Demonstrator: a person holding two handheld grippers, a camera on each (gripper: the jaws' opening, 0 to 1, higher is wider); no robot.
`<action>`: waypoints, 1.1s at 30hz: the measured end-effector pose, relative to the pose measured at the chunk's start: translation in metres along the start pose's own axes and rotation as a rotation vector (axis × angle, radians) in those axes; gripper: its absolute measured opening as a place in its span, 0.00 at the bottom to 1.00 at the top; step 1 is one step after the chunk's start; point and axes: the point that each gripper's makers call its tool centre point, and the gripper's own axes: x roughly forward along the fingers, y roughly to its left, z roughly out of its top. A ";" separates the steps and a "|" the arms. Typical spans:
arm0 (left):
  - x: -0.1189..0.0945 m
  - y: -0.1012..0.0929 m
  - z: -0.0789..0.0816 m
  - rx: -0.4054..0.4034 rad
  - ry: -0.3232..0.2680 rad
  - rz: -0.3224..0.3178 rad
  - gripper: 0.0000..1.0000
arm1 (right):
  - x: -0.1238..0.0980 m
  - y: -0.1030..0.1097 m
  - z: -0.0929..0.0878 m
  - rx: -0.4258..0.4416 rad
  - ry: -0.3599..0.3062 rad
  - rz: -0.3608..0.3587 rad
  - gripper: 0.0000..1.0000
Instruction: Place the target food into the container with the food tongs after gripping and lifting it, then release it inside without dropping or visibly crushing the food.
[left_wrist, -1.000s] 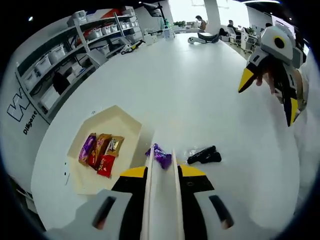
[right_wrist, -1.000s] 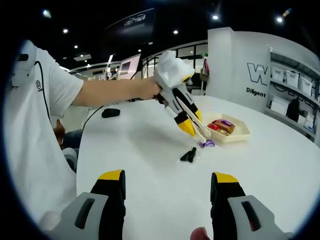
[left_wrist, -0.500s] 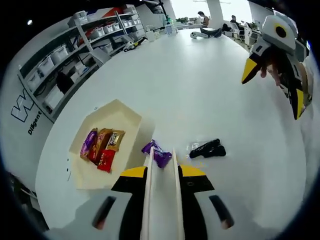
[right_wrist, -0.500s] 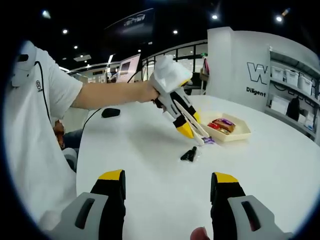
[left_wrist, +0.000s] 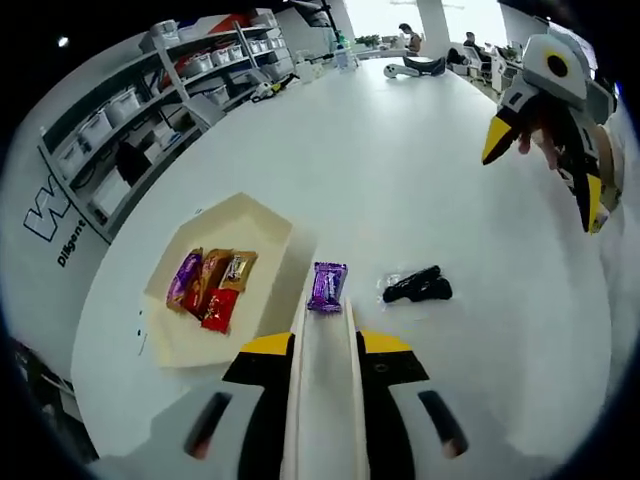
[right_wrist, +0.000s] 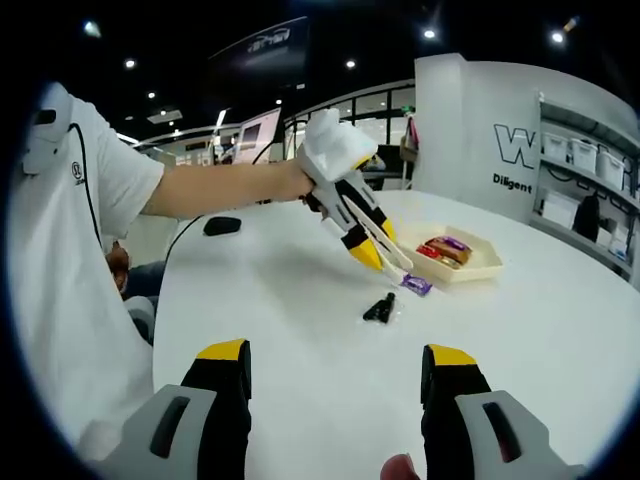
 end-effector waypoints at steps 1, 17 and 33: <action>0.001 0.000 0.001 0.001 -0.001 -0.002 0.21 | 0.000 0.000 0.000 0.001 0.000 0.001 0.66; 0.020 0.001 0.008 -0.036 0.009 -0.070 0.21 | -0.003 -0.003 -0.001 0.002 0.001 -0.005 0.66; 0.020 -0.004 0.007 -0.060 0.010 -0.111 0.18 | -0.004 -0.004 0.001 0.000 -0.003 -0.006 0.66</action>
